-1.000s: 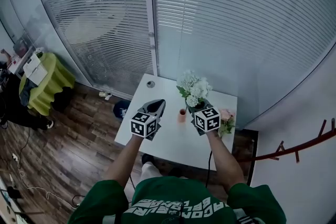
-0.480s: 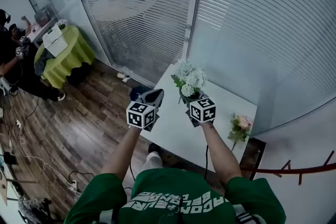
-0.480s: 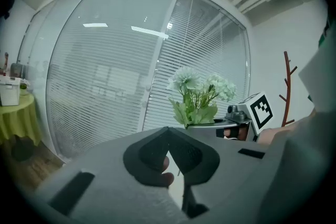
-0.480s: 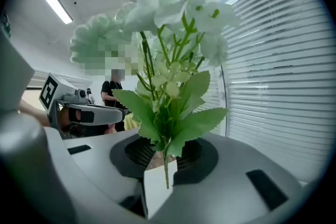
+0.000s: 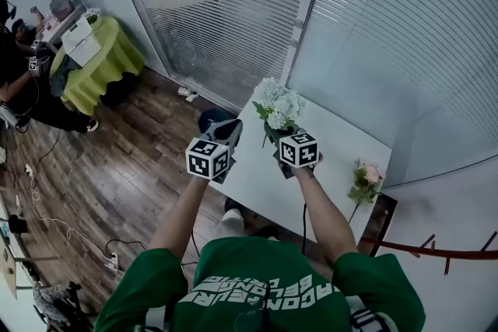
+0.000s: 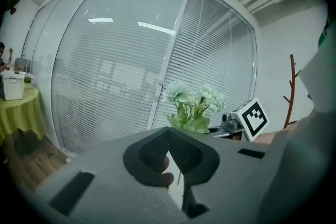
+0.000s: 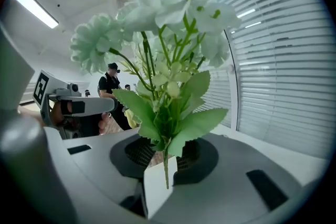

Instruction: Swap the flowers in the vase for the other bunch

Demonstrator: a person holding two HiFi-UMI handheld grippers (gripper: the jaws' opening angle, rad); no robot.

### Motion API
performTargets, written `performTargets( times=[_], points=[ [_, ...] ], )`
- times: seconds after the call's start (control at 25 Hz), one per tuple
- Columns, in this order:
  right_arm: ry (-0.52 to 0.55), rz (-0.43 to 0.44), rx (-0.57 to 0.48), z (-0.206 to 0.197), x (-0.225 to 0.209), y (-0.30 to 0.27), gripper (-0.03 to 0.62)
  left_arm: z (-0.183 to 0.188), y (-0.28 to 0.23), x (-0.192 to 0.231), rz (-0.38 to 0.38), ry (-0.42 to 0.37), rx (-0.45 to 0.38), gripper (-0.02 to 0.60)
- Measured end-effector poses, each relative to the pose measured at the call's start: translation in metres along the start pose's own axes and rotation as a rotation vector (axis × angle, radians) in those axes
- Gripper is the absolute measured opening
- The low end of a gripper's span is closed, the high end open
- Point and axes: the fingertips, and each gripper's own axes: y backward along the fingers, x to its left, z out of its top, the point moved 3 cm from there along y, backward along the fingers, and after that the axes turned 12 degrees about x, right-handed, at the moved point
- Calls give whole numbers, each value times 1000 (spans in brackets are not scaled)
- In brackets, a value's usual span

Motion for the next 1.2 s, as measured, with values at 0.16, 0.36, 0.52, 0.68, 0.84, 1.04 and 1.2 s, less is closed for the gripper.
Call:
performTargets(
  times=[0.16, 0.36, 0.52, 0.68, 0.84, 1.04, 1.2],
  points=[
    [-76, -10, 81, -27, -12, -29, 77, -9, -10, 15, -24, 15, 33, 2],
    [-197, -6, 176, -61, -31, -73, 77, -19, -31, 40, -47, 40, 72, 2],
    [-298, 16, 245, -92, -41, -114, 77, -32, -50, 59, -71, 47, 114, 2],
    [-397, 14, 312, -127, -48, -140, 77, -49, -68, 70, -100, 50, 167, 2],
    [-492, 13, 353, -150, -57, -159, 77, -53, -84, 82, -134, 44, 209, 2],
    [-615, 14, 389, -167, -67, -185, 77, -50, -100, 104, -169, 33, 249, 2],
    [-674, -6, 415, -179, -75, -197, 77, -48, -114, 114, -192, 30, 266, 2]
  ],
)
